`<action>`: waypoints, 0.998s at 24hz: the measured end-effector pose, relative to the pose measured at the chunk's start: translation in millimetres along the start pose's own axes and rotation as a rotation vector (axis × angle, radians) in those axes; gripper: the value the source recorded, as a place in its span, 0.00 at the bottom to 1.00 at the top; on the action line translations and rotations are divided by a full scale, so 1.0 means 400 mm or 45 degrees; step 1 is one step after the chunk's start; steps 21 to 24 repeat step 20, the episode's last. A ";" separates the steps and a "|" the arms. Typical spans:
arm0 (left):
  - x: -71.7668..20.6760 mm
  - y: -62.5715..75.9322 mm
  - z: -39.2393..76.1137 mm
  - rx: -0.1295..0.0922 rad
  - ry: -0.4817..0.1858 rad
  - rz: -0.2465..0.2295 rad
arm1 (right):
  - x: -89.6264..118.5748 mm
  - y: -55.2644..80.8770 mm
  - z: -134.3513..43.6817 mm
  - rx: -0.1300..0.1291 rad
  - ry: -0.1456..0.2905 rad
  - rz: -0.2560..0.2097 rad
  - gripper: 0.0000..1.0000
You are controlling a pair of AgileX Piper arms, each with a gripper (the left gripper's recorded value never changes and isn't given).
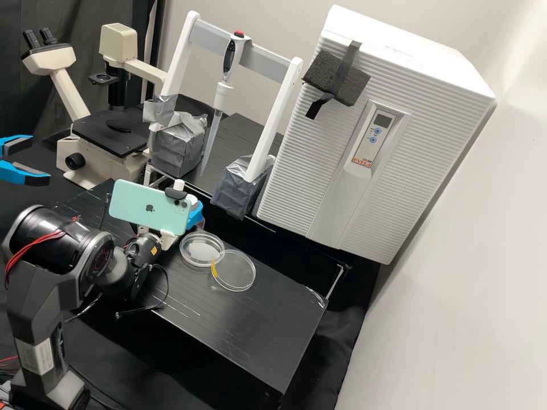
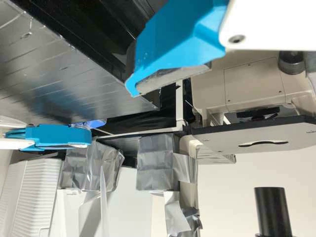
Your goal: Close the bottle
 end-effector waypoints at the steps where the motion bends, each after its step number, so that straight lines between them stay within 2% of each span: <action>1: 0.000 0.000 0.000 0.000 0.000 0.000 | 0.000 0.000 0.000 0.000 -0.001 -0.001 1.00; 8: -0.001 0.003 0.002 0.006 -0.002 0.006 | -0.020 0.006 -0.008 -0.007 0.009 -0.001 1.00; 11: -0.007 0.017 0.002 0.019 0.017 0.046 | -0.036 0.010 -0.013 -0.007 0.021 0.013 1.00; 12: -0.008 0.022 0.000 0.012 0.036 0.068 | -0.041 0.010 -0.013 -0.007 0.030 0.021 1.00; 14: -0.010 0.029 -0.001 0.012 0.054 0.093 | -0.053 0.015 -0.015 -0.006 0.056 0.057 1.00; 18: -0.012 0.034 -0.001 0.014 0.061 0.108 | -0.082 0.040 -0.026 -0.003 0.146 0.188 1.00; 20: -0.012 0.035 0.000 0.015 0.060 0.110 | -0.092 0.050 -0.032 0.014 0.181 0.231 1.00; 24: -0.012 0.035 0.000 0.015 0.060 0.110 | -0.092 0.050 -0.032 0.014 0.181 0.231 1.00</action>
